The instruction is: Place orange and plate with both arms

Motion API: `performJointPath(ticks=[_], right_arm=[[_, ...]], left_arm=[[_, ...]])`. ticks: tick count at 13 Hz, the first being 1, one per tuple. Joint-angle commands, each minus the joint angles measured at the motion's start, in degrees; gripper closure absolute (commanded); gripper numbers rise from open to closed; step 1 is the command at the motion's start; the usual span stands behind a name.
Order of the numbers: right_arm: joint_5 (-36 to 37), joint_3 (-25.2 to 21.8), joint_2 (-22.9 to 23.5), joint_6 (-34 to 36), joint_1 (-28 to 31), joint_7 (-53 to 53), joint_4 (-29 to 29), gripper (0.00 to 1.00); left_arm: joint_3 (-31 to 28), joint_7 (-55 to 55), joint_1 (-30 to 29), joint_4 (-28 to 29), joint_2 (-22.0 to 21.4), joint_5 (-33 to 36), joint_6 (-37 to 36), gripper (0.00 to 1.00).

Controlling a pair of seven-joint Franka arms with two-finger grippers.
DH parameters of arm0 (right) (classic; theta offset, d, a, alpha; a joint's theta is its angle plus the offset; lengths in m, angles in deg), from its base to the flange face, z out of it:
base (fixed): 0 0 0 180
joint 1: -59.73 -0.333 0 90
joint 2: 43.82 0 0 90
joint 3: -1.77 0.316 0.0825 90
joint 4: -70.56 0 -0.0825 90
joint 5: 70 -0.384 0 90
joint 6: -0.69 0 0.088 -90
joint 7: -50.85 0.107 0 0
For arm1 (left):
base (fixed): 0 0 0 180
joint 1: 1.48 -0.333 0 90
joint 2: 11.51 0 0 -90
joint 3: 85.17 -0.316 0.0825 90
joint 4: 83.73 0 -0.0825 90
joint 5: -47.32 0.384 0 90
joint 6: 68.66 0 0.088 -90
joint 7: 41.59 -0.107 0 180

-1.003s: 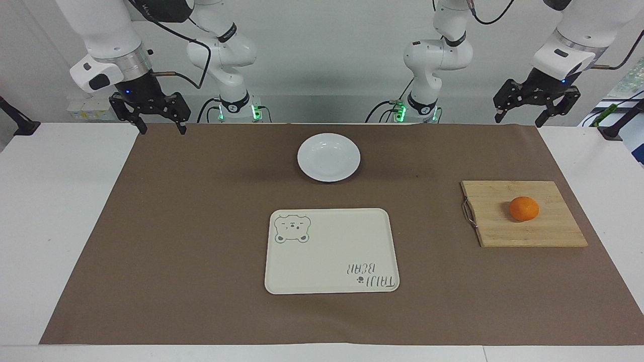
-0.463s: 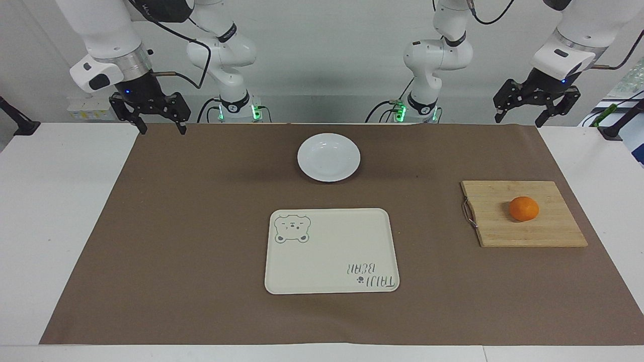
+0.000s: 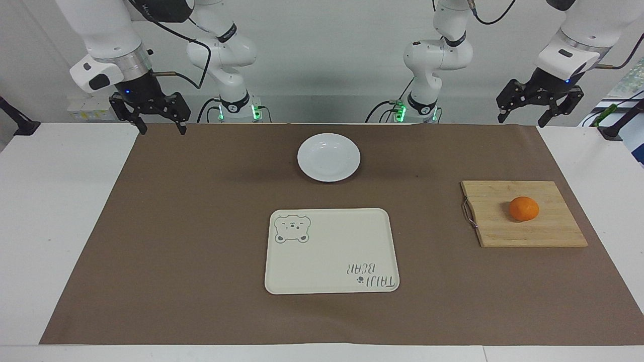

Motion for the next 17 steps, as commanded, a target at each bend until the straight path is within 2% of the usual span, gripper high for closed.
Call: performJointPath(ticks=[1,9,17], right_arm=[[0.4,0.5,-0.2,0.0,0.5,1.1,-0.3,0.0],[0.4,0.5,-0.2,-0.1,0.5,1.1,-0.3,0.0],[0.4,0.5,-0.2,-0.1,0.5,1.1,-0.3,0.0]], left_arm=[[0.2,0.2,-0.5,-0.3,-0.2,0.1,0.5,0.0],[0.3,0.1,-0.6,-0.3,0.0,0.8,3.1,0.0],[0.2,-0.2,-3.2,-0.2,1.2,0.8,5.7,0.0]])
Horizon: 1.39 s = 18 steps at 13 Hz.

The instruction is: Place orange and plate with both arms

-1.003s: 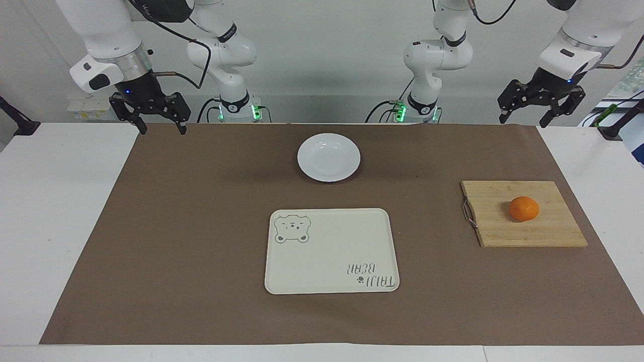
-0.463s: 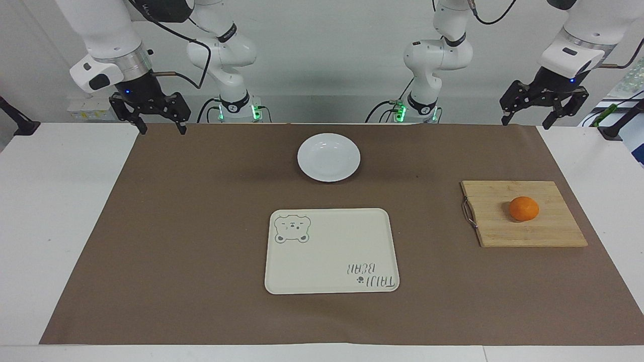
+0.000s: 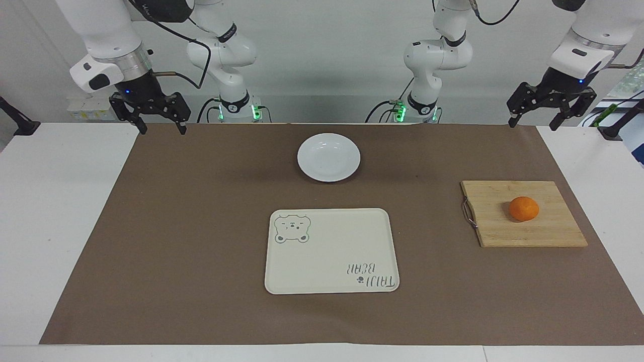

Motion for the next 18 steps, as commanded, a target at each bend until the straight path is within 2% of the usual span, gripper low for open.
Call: performJointPath(ticks=[1,5,9,12,14,18], right_arm=[[0.4,0.5,-0.2,-0.1,0.5,1.1,-0.3,0.0],[0.4,0.5,-0.2,0.0,0.5,1.1,-0.3,0.0],[0.4,0.5,-0.2,-0.1,0.5,1.1,-0.3,0.0],[0.4,0.5,-0.2,0.0,0.5,1.1,-0.3,0.0],[0.4,0.5,-0.2,-0.1,0.5,1.1,-0.3,0.0],[0.3,0.5,-0.2,0.0,0.5,1.1,-0.3,0.0]], left_arm=[[0.5,-0.2,-1.8,-0.2,1.7,0.5,2.0,0.0],[0.4,-0.3,-3.3,0.5,5.9,0.6,7.5,0.0],[0.4,-2.0,-5.1,6.3,5.4,0.6,12.9,0.0],[0.4,-2.0,-5.2,7.3,6.1,0.6,14.5,0.0],[0.4,-1.9,-5.2,11.4,5.7,0.6,19.6,0.0],[0.4,-2.2,-7.4,12.3,7.3,0.6,21.3,0.0]])
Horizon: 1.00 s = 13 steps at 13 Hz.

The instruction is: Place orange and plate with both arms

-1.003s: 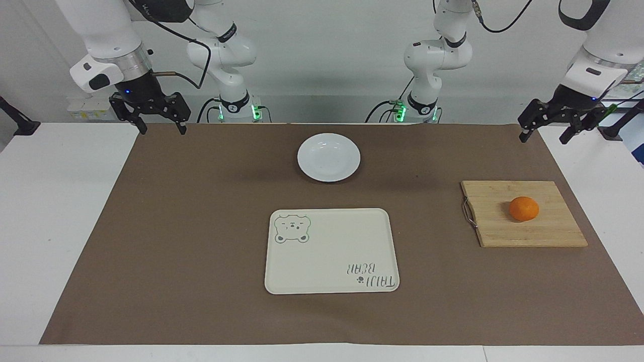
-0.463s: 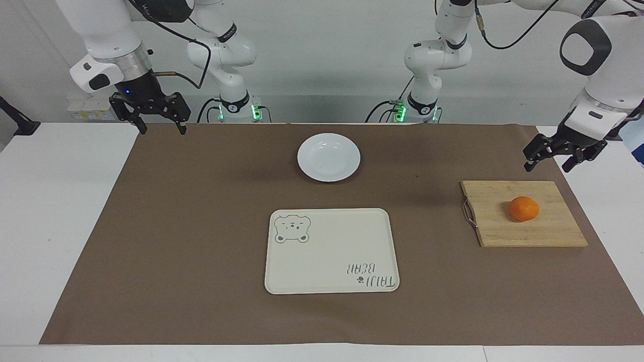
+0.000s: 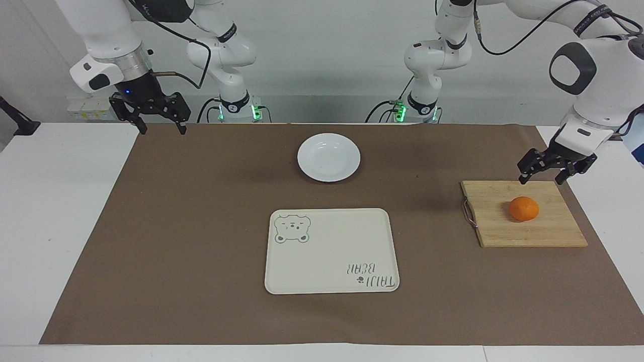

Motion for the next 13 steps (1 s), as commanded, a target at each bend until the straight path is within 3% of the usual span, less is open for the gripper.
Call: performJointPath(ticks=[1,6,13], right_arm=[[0.4,0.5,-0.2,0.0,0.5,1.1,-0.3,0.0],[0.4,0.5,-0.2,-0.1,0.5,1.1,-0.3,0.0],[0.4,0.5,-0.2,-0.1,0.5,1.1,-0.3,0.0]], left_arm=[[0.5,-0.8,-2.0,1.6,0.7,0.6,3.0,0.0],[0.5,-2.6,-4.9,8.9,0.9,0.6,9.9,0.0],[0.6,-5.4,-6.7,12.8,5.1,0.5,16.9,0.0]])
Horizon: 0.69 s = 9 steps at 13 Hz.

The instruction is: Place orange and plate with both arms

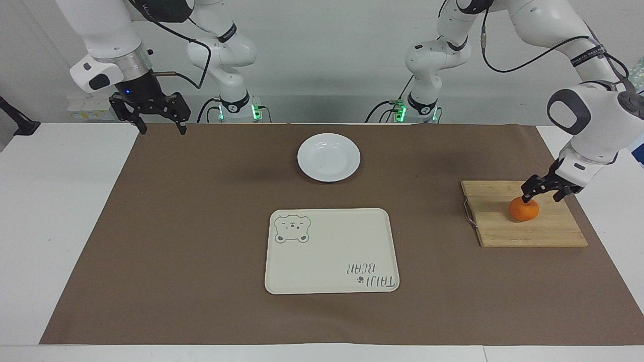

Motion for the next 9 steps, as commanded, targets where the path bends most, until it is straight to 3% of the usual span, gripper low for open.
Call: performJointPath(ticks=[1,6,9], right_arm=[[0.4,0.5,-0.2,0.0,0.5,1.1,-0.3,0.0],[0.4,0.5,-0.2,-0.1,0.5,1.1,-0.3,0.0],[0.4,0.5,-0.2,-0.1,0.5,1.1,-0.3,0.0]], left_arm=[[0.5,-0.4,-0.4,2.0,0.8,0.5,3.6,0.0],[0.4,-0.6,-0.8,5.5,1.8,0.5,10.4,0.0],[0.4,-0.9,-1.3,5.6,3.9,0.5,10.7,0.0]])
